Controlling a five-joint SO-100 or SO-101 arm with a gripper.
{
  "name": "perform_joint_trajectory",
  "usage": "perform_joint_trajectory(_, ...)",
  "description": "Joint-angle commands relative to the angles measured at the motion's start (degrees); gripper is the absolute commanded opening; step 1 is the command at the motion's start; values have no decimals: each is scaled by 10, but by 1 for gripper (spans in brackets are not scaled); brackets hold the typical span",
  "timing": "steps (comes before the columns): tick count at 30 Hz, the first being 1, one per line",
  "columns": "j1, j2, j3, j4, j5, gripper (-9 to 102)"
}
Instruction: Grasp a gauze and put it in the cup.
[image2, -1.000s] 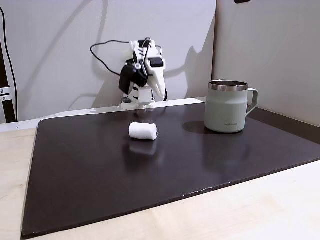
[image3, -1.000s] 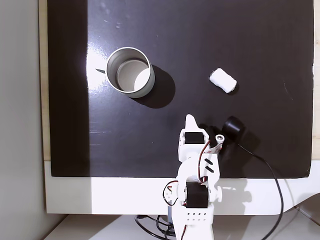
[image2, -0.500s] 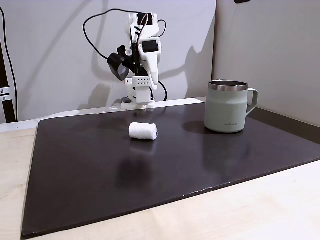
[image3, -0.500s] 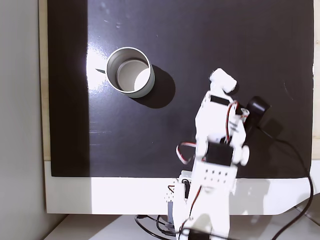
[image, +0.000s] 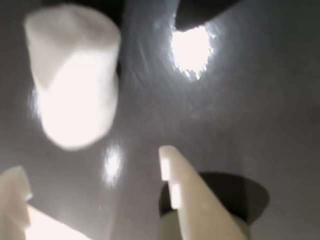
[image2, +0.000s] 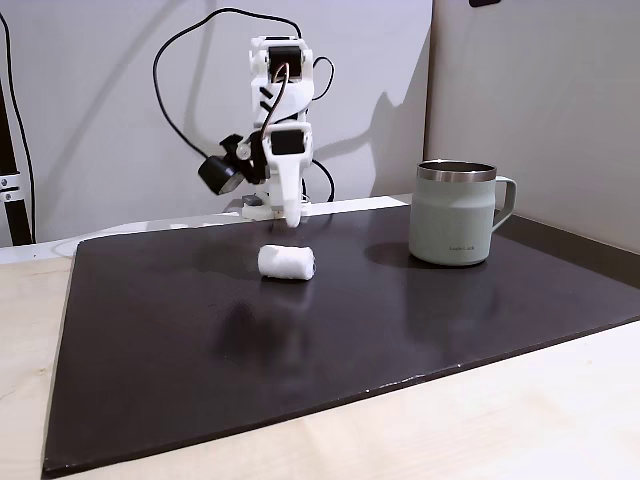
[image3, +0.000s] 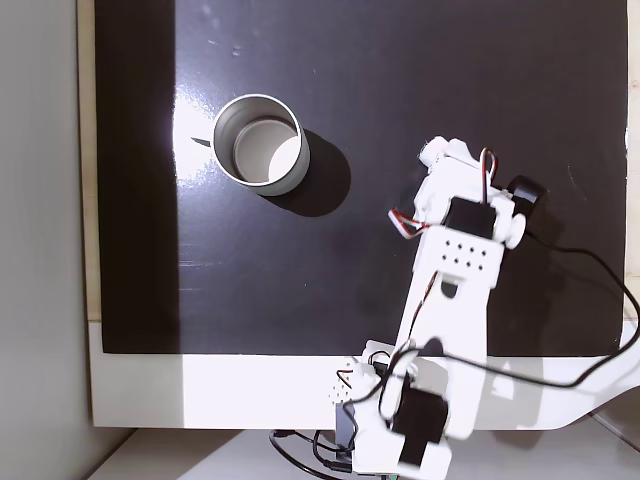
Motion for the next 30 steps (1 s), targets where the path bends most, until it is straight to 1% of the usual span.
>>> perform_joint_trajectory(1,13,-34,-61,4,-4,30)
perform_joint_trajectory(13,25,-165,-154,-3,-12,30)
perform_joint_trajectory(18,25,-191,-156,-18,-18,28)
perform_joint_trajectory(20,25,-200,-156,-19,-18,25)
perform_joint_trajectory(25,38,-205,-155,-19,-4,7)
perform_joint_trajectory(30,42,-178,-155,-11,-16,1)
